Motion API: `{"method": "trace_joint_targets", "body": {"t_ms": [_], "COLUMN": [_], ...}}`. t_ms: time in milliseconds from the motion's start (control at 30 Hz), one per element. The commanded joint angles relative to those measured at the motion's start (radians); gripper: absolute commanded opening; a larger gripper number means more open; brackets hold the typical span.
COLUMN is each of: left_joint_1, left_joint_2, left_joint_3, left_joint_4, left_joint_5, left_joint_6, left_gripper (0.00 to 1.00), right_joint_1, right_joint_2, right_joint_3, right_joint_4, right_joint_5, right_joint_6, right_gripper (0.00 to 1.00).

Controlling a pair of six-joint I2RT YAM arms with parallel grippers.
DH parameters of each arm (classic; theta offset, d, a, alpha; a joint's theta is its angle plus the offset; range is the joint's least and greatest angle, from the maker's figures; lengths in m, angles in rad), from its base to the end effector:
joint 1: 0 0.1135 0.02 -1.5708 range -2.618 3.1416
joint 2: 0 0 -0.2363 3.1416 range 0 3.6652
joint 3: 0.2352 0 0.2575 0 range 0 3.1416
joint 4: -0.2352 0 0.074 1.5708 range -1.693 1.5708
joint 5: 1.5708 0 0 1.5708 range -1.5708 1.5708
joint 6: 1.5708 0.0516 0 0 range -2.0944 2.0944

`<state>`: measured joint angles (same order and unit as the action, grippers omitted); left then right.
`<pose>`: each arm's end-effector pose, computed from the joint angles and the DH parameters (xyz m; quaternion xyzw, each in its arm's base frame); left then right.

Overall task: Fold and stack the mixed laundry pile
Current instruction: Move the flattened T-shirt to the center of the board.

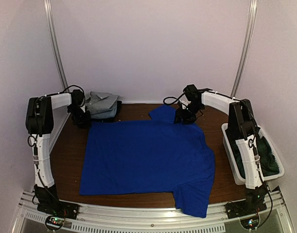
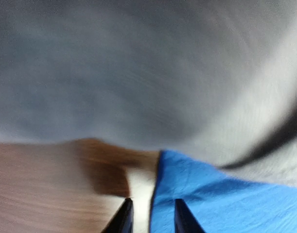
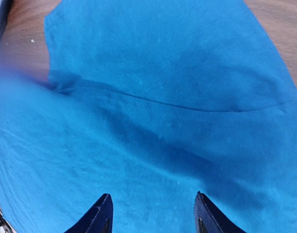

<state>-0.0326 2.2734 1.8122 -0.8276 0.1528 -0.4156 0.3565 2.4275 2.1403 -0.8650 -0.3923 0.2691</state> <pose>0.4579 -0.0228 0.1161 -0.1774 0.9712 -0.1048 0.1198 0.4665 0.1948 0.1437 -0.0824 0.9567 0.2441 0.1352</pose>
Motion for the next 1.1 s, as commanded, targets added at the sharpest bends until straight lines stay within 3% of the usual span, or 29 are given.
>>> {"method": "trace_joint_targets", "body": {"t_ms": [0, 100, 267, 400, 533, 767, 967, 1067], "left_joint_1": [0.009, -0.024, -0.200, -0.367, -0.404, -0.353, -0.240, -0.234], "left_joint_2": [-0.159, -0.332, -0.552, -0.614, -0.639, -0.536, -0.514, -0.583], "left_joint_3": [-0.070, -0.245, -0.527, -0.720, -0.883, -0.874, -0.838, -0.818], "left_joint_4": [0.018, 0.063, 0.106, 0.203, 0.329, 0.263, 0.216, 0.215], "left_joint_5": [-0.001, 0.027, 0.041, 0.034, 0.058, -0.010, -0.044, -0.002], "left_joint_6": [0.041, 0.035, -0.018, -0.141, -0.244, -0.179, -0.111, -0.081], "left_gripper": [0.39, 0.44, 0.44, 0.41, 0.39, 0.35, 0.30, 0.34], "right_joint_1": [-0.006, -0.005, 0.009, 0.032, 0.079, 0.185, 0.227, 0.234], "right_joint_2": [-0.238, -0.420, -0.654, -0.817, -0.907, -0.815, -0.697, -0.737], "right_joint_3": [-0.093, -0.291, -0.638, -0.925, -1.126, -1.245, -1.177, -1.114], "right_joint_4": [-0.013, 0.024, 0.058, 0.118, 0.212, 0.377, 0.419, 0.357], "right_joint_5": [-0.032, -0.052, -0.126, -0.144, -0.148, -0.122, -0.117, -0.087], "right_joint_6": [-0.012, -0.017, -0.011, 0.024, 0.080, 0.183, 0.219, 0.215], "right_gripper": [0.59, 0.59, 0.58, 0.56, 0.55, 0.54, 0.52, 0.53]}}
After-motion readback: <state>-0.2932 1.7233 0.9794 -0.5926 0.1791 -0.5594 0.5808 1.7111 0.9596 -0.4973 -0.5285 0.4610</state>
